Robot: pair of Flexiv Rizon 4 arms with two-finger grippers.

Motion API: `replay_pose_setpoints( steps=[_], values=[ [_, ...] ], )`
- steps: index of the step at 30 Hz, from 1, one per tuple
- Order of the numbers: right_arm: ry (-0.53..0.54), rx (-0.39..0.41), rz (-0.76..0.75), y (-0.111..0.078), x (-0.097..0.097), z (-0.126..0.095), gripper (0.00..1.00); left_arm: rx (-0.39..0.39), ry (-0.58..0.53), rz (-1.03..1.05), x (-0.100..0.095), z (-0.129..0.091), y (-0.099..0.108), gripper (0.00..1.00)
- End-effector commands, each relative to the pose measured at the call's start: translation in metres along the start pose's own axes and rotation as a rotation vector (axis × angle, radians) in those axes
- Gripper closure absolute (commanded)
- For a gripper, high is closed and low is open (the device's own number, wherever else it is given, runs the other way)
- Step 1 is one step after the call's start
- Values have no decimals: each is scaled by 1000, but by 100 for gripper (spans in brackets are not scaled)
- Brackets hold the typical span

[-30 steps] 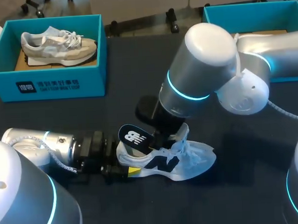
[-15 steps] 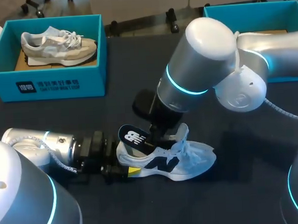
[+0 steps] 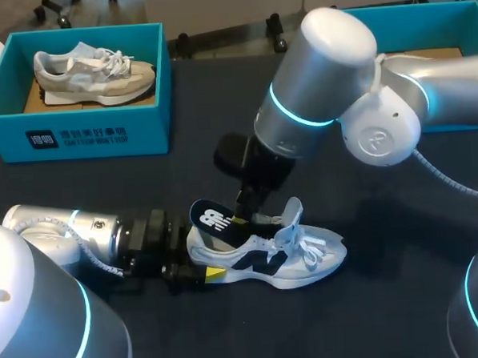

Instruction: Take the shoe out of the shoebox, open the shoe tongue, remove and reinsert the insole, then place the shoe into the shoebox

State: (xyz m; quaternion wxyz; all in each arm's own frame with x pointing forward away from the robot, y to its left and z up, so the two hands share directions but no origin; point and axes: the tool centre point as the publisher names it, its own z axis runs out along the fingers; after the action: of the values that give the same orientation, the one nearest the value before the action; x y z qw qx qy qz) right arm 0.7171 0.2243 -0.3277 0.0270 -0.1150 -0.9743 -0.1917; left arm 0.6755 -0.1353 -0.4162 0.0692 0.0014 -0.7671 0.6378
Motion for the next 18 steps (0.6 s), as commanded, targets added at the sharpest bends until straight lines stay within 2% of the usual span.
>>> replay_pose_setpoints(
  steps=[1,9,14,18],
  values=[
    [38,10,-13,4,-2,2,55,-2,-1,-1,0,0,-1,100],
    [133,46,-45,11,-4,-2,60,-2,-1,-1,0,0,-1,100],
    [180,32,-61,12,-5,0,62,-2,-1,-1,0,0,-1,100],
    [210,21,-68,13,-7,4,68,-2,-1,-1,0,0,-1,100]
  ],
)
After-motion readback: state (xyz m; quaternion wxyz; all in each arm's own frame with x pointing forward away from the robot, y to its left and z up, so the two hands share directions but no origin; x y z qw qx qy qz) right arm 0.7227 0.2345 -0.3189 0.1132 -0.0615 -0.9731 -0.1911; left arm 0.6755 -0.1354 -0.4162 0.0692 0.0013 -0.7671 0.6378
